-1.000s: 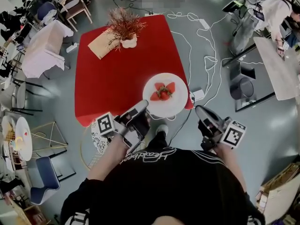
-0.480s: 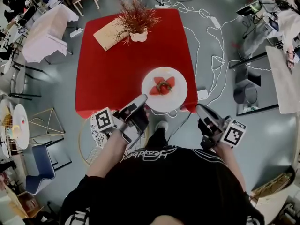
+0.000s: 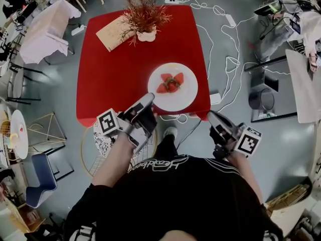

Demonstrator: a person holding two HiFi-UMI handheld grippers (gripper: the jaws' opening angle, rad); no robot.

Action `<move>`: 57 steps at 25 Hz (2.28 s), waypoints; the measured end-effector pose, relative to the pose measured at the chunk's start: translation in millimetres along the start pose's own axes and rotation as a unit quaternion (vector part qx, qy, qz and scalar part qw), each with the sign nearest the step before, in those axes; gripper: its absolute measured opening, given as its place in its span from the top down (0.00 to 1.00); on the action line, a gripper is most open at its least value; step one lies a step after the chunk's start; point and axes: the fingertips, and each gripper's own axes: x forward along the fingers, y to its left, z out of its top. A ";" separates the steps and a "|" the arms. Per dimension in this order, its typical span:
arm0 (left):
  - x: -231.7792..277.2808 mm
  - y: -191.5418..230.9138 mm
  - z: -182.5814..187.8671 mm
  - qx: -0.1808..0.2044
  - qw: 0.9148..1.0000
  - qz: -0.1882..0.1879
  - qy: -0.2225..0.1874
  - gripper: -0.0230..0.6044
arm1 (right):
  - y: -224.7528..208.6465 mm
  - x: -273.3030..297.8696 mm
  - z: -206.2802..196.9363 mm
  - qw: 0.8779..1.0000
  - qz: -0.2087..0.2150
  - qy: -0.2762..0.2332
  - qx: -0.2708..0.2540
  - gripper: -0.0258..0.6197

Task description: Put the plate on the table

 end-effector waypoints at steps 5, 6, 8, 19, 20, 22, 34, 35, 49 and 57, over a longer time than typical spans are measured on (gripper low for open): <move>18.5 2.3 16.2 0.012 1.000 0.002 -0.002 0.93 | -8.9 1.9 4.2 1.000 -0.004 -0.003 0.001 0.95; 21.8 3.6 19.4 0.014 1.000 0.005 -0.003 0.93 | -11.2 2.1 4.2 1.000 -0.005 -0.004 0.006 0.95; 29.4 6.7 26.2 0.020 1.000 0.009 -0.003 0.93 | -16.4 2.7 5.0 1.000 -0.007 -0.006 0.013 0.95; 70.4 60.1 78.0 0.034 0.998 0.042 -0.039 0.93 | -43.1 11.0 7.2 0.999 -0.022 0.003 0.033 0.95; 72.5 67.0 81.1 0.034 0.997 0.046 -0.042 0.93 | -46.1 11.2 5.7 0.999 -0.023 0.004 0.038 0.95; 75.5 81.0 85.2 0.029 0.997 0.056 -0.046 0.93 | -52.4 12.0 2.0 0.998 -0.025 0.006 0.050 0.95; 74.6 147.1 106.6 0.015 0.990 0.126 -0.056 0.93 | -77.9 25.2 -13.8 0.996 -0.031 0.026 0.082 0.95; 73.6 152.7 108.3 0.015 0.989 0.133 -0.057 0.93 | -79.6 25.8 -14.4 0.996 -0.031 0.027 0.084 0.95; 61.2 188.8 112.3 0.021 0.979 0.195 -0.063 0.93 | -86.4 33.8 -20.8 0.993 -0.023 0.033 0.111 0.95; 55.7 194.3 109.7 0.006 0.969 0.236 -0.071 0.93 | -88.3 28.7 -21.1 0.991 -0.022 0.020 0.130 0.95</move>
